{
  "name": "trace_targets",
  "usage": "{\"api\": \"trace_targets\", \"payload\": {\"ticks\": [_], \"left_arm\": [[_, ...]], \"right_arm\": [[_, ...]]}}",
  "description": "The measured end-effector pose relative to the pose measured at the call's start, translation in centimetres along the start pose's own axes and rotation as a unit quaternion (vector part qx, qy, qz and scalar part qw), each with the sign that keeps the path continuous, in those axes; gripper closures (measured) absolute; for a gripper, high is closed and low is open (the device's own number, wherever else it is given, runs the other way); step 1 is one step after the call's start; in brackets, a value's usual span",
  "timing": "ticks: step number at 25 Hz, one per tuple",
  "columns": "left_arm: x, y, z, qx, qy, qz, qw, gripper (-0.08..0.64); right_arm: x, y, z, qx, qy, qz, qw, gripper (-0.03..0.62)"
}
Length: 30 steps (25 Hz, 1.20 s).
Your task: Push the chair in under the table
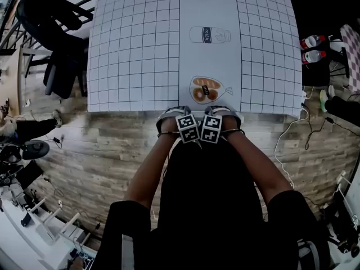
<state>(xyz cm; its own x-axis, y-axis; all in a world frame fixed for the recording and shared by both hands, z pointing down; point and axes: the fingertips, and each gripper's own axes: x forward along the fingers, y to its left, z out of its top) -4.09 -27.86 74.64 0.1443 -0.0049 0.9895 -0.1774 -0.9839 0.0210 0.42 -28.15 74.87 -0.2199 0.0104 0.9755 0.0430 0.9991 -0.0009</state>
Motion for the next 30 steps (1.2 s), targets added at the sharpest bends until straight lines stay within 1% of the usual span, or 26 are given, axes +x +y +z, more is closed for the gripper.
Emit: {"api": "trace_targets", "payload": {"ticks": [8,18,21,24,25,27,29,30], "left_arm": [[-0.1,0.3,-0.2,-0.012,0.000,-0.020,0.9997,0.436],[0.0,0.6,-0.4,-0.016,0.003,-0.026,0.9995,0.437],[0.0,0.7,-0.3,-0.008,0.000,-0.017,0.9998,0.441],[0.1,0.2,-0.3,0.010,0.001,0.008,0.9999,0.449],[0.1,0.0,-0.2,0.009,0.000,0.015,0.9998,0.449],[-0.6,0.0,0.3,-0.013,-0.014,0.016,0.9997,0.449],[-1.9,0.1,1.2,-0.041,-0.043,0.008,0.9982,0.430],[-2.5,0.2,1.4,-0.048,-0.056,0.007,0.9973,0.424]], "right_arm": [[0.0,-0.2,0.2,0.009,-0.001,0.003,1.000,0.509],[0.1,-0.4,0.4,0.017,-0.001,0.000,1.000,0.508],[0.0,-0.5,0.4,0.005,-0.005,-0.009,1.000,0.505],[0.0,-0.2,0.4,-0.001,-0.012,-0.018,1.000,0.498],[-0.1,-0.1,0.5,0.000,-0.015,-0.020,1.000,0.493],[-0.9,-0.3,1.0,0.011,-0.030,-0.023,0.999,0.474],[-2.6,-0.7,1.8,0.031,-0.051,-0.027,0.998,0.427],[-3.6,-0.8,2.3,0.041,-0.059,-0.031,0.997,0.423]]}}
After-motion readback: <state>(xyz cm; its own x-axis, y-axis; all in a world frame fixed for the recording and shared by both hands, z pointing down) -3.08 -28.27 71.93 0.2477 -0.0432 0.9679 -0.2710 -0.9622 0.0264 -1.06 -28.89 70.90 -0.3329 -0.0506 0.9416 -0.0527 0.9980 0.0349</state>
